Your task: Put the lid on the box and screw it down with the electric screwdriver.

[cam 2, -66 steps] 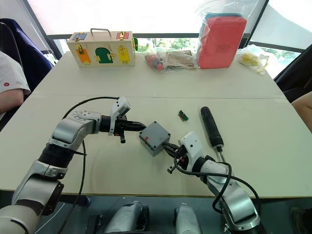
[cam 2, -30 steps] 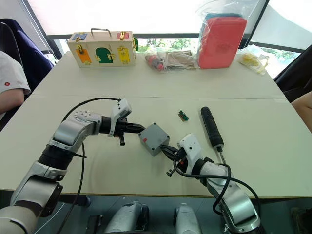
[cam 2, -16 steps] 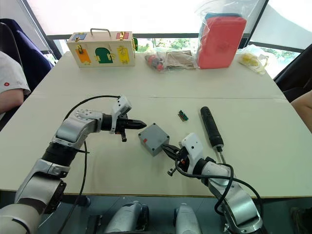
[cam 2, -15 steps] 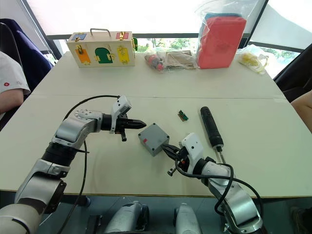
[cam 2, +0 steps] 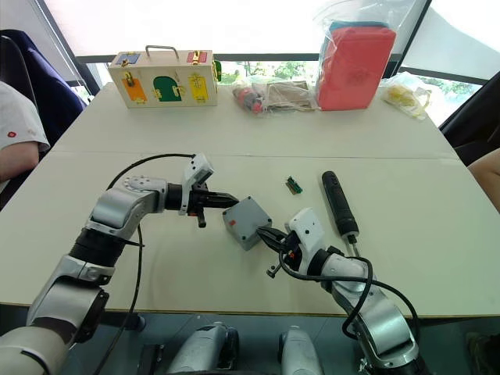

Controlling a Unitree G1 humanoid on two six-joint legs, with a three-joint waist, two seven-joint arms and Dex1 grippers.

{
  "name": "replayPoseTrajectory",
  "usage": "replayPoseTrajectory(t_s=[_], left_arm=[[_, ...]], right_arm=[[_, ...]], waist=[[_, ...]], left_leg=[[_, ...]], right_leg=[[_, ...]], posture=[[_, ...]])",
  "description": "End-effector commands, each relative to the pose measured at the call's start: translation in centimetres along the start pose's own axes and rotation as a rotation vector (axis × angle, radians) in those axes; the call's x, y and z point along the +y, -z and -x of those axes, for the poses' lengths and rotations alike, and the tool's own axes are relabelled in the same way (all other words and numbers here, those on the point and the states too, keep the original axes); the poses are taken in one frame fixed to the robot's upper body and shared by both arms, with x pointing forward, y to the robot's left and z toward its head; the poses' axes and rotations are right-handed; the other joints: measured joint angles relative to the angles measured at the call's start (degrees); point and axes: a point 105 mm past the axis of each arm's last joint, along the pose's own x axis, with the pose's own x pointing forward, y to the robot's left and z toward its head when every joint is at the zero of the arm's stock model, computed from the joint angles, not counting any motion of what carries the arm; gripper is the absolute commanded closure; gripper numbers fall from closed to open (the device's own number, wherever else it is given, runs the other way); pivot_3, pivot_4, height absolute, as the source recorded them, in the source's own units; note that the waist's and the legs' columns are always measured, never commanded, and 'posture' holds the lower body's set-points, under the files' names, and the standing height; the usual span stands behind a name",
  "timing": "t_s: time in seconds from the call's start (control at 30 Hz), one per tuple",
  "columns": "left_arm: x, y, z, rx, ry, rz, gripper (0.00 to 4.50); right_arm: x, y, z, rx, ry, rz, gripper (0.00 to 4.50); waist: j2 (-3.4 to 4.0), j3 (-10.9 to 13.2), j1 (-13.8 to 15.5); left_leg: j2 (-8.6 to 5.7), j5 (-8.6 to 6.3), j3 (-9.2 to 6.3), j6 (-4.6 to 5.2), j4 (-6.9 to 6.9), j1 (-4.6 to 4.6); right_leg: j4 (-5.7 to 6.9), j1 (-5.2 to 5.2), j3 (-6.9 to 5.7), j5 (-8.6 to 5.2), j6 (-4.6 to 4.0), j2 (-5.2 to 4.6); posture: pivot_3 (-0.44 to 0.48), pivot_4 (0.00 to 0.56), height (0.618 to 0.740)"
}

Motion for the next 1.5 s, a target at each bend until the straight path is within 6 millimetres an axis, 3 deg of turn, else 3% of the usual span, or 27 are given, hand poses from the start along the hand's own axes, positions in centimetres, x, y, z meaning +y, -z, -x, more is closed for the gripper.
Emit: replayPoseTrajectory(t_s=[0.03, 0.53, 0.87, 1.1, 1.5], left_arm=[[-0.6, -1.1, -0.3, -0.013, 0.025, -0.061, 4.50], [0.6, -1.3, 0.8, -0.035, -0.034, -0.043, 4.50], [0.9, -1.4, 1.1, -0.042, -0.049, -0.038, 4.50], [1.0, -1.6, 0.9, -0.049, -0.045, -0.039, 4.50], [0.3, -1.7, 1.0, -0.048, -0.014, -0.034, 4.50]], right_arm=[[-0.1, -0.7, 0.0, -0.030, 0.003, 0.012, 4.45], [-0.3, -1.0, -0.5, -0.052, -0.006, 0.016, 4.45], [-0.2, -2.6, 1.7, -0.137, -0.032, -0.013, 4.45], [-0.6, -0.5, 1.5, -0.033, -0.017, -0.001, 4.45], [-0.9, -0.2, 0.2, -0.028, -0.019, 0.015, 4.45]], waist=[[0.00, 0.0, 0.0], [0.00, 0.0, 0.0], [0.00, 0.0, 0.0], [0.00, 0.0, 0.0], [0.00, 0.0, 0.0]], left_leg=[[0.00, 0.00, 0.00, 0.00, 0.00, 0.00], [0.01, 0.00, 0.00, 0.00, 0.03, 0.00], [0.01, 0.00, -0.01, 0.01, 0.05, 0.00], [0.02, 0.00, -0.01, 0.01, 0.05, 0.00], [0.02, 0.00, -0.01, 0.01, 0.07, 0.00]], right_leg=[[0.00, 0.00, 0.00, 0.00, 0.00, 0.01], [0.02, 0.01, 0.00, 0.00, 0.01, 0.12], [0.02, 0.03, 0.00, 0.00, 0.01, 0.13], [0.02, 0.03, 0.00, 0.01, 0.02, 0.12], [0.03, 0.03, 0.00, 0.00, 0.01, 0.11]], posture=[[0.000, 0.150, 0.740], [0.000, 0.150, 0.740], [0.000, 0.150, 0.740], [0.000, 0.150, 0.740], [0.000, 0.150, 0.740]])
